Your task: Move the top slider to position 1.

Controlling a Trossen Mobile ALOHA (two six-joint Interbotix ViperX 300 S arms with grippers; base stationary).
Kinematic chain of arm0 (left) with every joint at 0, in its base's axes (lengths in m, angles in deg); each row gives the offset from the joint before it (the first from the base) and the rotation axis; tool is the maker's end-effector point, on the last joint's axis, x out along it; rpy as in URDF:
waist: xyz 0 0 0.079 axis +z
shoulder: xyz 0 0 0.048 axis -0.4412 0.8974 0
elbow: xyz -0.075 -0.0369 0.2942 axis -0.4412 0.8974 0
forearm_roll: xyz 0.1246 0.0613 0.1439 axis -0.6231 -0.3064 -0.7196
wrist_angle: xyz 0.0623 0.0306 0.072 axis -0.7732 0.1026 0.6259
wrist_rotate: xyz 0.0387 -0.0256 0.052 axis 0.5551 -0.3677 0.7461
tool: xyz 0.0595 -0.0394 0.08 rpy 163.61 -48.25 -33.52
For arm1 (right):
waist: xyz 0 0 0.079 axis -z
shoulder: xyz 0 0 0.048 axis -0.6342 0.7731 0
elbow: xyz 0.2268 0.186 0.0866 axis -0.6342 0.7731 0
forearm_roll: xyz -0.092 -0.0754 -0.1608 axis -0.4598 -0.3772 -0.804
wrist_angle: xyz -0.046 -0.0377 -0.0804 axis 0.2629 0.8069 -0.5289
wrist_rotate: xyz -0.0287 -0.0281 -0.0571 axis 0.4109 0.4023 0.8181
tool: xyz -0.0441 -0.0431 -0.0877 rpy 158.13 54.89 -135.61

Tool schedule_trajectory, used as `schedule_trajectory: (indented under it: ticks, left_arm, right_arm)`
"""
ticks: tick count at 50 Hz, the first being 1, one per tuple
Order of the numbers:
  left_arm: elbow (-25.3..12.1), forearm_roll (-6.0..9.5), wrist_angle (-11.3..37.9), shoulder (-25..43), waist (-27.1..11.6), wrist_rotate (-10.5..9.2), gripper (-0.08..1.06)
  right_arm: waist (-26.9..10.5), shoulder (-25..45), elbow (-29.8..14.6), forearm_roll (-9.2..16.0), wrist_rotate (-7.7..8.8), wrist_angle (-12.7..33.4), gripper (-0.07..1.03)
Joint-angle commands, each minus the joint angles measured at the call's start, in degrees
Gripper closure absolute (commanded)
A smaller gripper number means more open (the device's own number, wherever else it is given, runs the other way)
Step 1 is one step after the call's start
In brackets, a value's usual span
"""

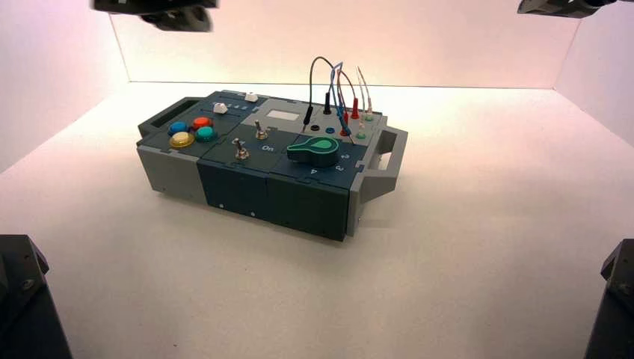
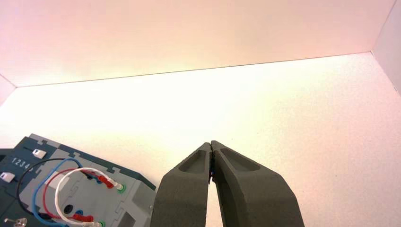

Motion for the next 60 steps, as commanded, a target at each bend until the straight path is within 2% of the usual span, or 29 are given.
schedule_trajectory:
  ticks: [1,9,15,27,33,44,60]
  left_arm:
    - [-4.0,-0.18,1.8,3.5,-1.3,0.35,1.00]
    - [-8.5,-0.26,5.4,10.0,-3.3,1.32,1.00]
    - [-9.9,-0.18,5.8,12.3,-3.9,1.41,1.01]
    - [-11.0,-0.09,5.5,14.9,-3.9,1.41,1.00]
    - [-11.2,-0.09,3.8,15.9,-3.8,1.41,1.00]
    - [-13.7,-0.09,2.8,19.5,-3.5,1.93,1.01]
    - [-13.8,0.35,2.9,20.4,0.0,1.41,1.00]
  right_arm:
    - [-0.2,0.4,-1.7,0.2,-0.09,-0.6,0.99]
    - [-0.3,1.0,-1.8,0.1,0.00,-0.6,0.99]
    - [-0.3,1.4,-1.7,-0.1,0.00,-1.1,0.99]
    - [-0.2,1.9,-1.5,-0.2,0.00,-1.6,0.99]
    - [-0.2,1.9,-1.4,-0.2,0.00,-1.7,0.99]
    - [-0.2,1.9,-1.4,-0.3,0.00,-1.7,0.99]
    - [-0.2,2.0,-1.4,-0.3,0.00,-1.7,0.99]
